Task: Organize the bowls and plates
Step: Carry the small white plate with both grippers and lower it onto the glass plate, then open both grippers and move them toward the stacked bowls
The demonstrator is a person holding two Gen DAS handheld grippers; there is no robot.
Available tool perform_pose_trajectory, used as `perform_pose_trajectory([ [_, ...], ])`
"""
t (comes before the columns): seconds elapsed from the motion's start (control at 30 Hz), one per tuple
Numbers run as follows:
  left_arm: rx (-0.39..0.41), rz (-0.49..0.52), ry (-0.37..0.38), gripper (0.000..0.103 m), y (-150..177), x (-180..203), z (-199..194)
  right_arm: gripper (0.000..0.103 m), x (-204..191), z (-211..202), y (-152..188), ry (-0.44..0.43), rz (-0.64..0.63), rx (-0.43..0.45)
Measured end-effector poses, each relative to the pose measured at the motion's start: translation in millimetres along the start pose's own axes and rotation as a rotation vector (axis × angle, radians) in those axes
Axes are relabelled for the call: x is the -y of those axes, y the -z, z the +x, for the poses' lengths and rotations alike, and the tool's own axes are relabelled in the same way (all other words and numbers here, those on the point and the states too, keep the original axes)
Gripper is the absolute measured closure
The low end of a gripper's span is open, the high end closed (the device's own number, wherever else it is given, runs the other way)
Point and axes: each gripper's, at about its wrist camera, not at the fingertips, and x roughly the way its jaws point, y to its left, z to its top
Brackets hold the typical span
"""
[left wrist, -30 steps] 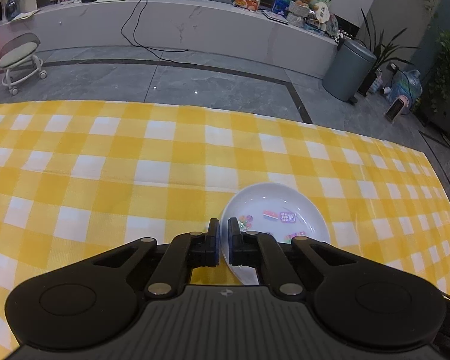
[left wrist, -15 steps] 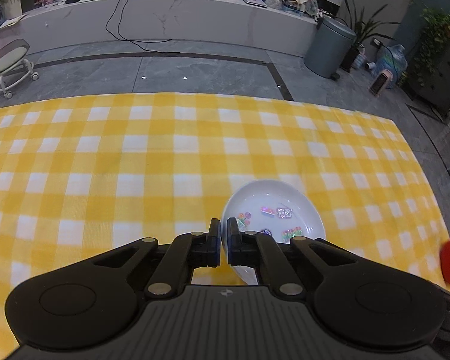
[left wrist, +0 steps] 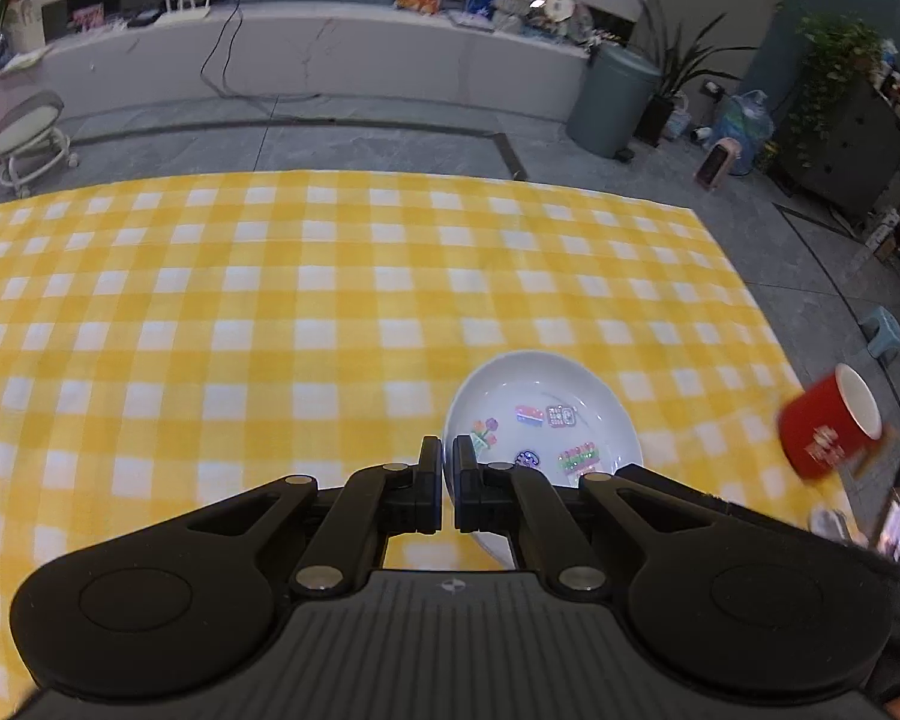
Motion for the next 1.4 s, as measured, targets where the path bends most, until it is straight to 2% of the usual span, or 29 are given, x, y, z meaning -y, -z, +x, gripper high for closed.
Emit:
perform_pose_trajectory([
  [0.07, 0.005, -0.009, 0.005, 0.100, 14, 7, -7, 0.101, 7, -16, 8, -0.007, 0.013, 0.002],
  [0.23, -0.011, -0.117, 0.035, 0.100, 53, 9, -20, 0.102, 27, -45, 32, -0.039, 0.075, -0.014],
  [0.37, -0.005, -0.173, 0.048, 0.100, 82, 10, -25, 0.103, 38, -58, 53, -0.021, 0.095, -0.052],
  [0.63, -0.015, -0.264, 0.050, 0.101, 125, 5, -20, 0.102, 65, -60, 82, -0.016, 0.164, -0.099],
  [0.83, -0.053, -0.288, 0.004, 0.100, 139, 4, -3, 0.102, 63, -47, 87, 0.029, 0.118, -0.120],
  [1.13, -0.050, -0.265, -0.029, 0.099, 148, 5, 2, 0.102, 62, -36, 90, 0.055, 0.093, -0.146],
  [1.4, -0.031, -0.156, -0.085, 0.098, 149, 17, 3, 0.101, 63, -29, 92, 0.062, 0.072, -0.158],
])
